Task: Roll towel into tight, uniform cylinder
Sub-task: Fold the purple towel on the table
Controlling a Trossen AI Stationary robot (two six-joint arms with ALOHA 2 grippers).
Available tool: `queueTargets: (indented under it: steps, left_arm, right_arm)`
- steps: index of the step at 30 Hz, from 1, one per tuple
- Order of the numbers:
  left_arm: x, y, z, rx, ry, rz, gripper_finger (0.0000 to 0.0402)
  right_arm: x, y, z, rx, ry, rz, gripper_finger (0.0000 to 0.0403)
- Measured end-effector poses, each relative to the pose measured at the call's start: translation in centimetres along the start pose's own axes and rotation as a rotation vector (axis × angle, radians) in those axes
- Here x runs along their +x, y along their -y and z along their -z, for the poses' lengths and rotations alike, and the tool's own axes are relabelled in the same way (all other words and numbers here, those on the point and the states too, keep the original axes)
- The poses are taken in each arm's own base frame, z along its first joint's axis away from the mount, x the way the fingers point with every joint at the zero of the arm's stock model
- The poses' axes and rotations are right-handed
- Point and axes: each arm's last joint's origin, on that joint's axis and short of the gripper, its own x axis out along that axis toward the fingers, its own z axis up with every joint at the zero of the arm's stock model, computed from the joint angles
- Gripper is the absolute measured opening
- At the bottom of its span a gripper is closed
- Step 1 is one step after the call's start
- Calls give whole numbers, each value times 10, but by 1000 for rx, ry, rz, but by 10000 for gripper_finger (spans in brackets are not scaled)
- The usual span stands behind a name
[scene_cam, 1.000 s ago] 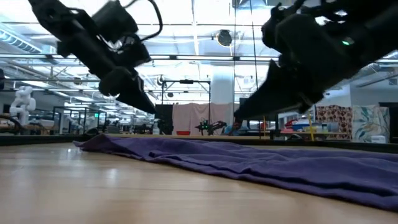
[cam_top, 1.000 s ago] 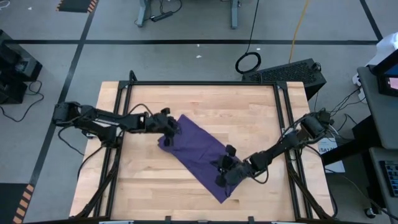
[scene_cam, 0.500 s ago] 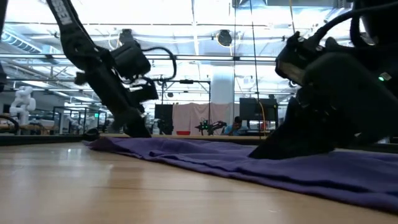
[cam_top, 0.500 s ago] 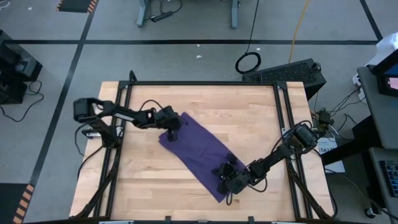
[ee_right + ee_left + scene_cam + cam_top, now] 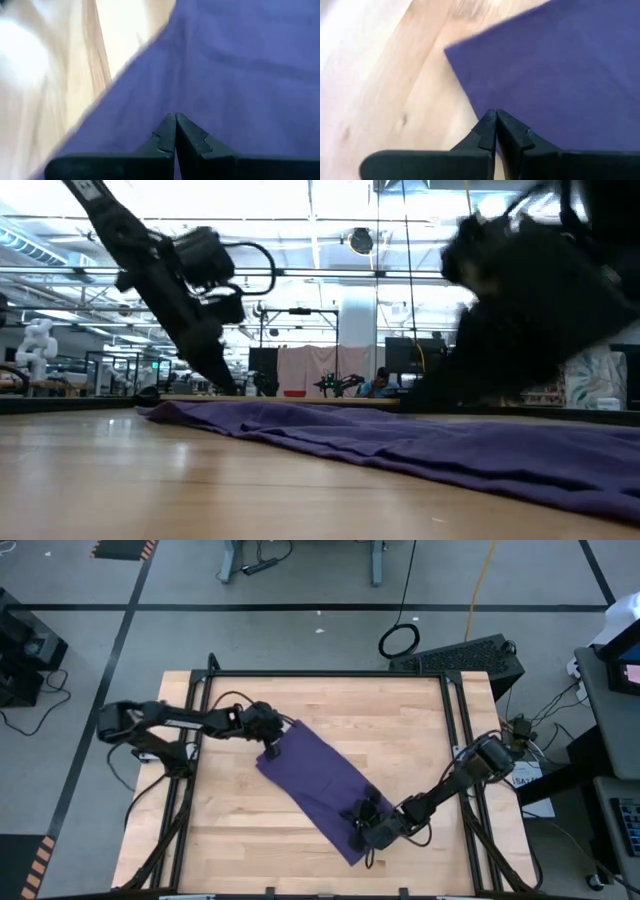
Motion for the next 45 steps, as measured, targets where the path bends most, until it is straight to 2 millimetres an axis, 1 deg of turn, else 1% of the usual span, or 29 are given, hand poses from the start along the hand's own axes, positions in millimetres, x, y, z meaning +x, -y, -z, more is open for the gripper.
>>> queueTargets:
  steps: [4,7,9,12,15,17,20,22,24,26,29,32,34,35,37,40,43,45]
  left_arm:
    - [-21,11,3,-113,-35,29,18]
    - [-25,22,10,-140,-57,35,18]
    - [-25,30,16,-144,-62,34,18]
    - [-23,44,28,-126,-76,64,18]
    - [-21,56,42,-124,-79,74,18]
    - [-20,60,51,-140,-72,43,18]
    - [-18,59,61,-165,-68,-87,18]
    - [-16,55,63,-200,-39,-195,18]
    - [-15,52,61,-221,-13,-234,18]
    - [-16,51,55,-210,8,-225,18]
    - [-22,53,37,-205,67,-191,18]
    - [-32,57,20,-164,126,-142,18]
    - [-39,63,10,-130,158,-75,18]
    - [-42,66,8,-108,165,-31,18]
    - [-46,75,11,-50,144,79,18]
    - [-50,96,18,34,97,260,21]
    - [-54,125,23,141,150,379,37]
    - [-57,145,26,223,207,434,56]
  right_arm:
    - [-4,4,-23,-11,55,10,0]
    - [-8,8,-38,-14,81,25,0]
    - [-11,10,-43,-19,76,39,0]
    - [-13,11,-43,-33,63,46,0]
    - [-17,5,-38,-9,35,-12,0]
    - [-21,-1,-33,6,13,-47,0]
    - [-30,-9,-26,24,0,-89,0]
    - [-36,-15,-21,10,-9,-113,0]
    - [-43,-21,-16,-6,-16,-136,0]
    - [-48,-24,-11,3,-16,-138,0]
    - [-54,-27,-8,37,23,-112,0]
    - [-60,-31,-4,55,35,-116,0]
    - [-65,-34,-1,51,34,-129,0]
    - [-67,-35,1,48,33,-134,0]
    - [-70,-37,3,42,30,-145,0]
    - [-73,-40,5,38,29,-159,0]
    - [-74,-40,6,30,25,-159,0]
    - [-73,-39,6,23,29,-143,0]
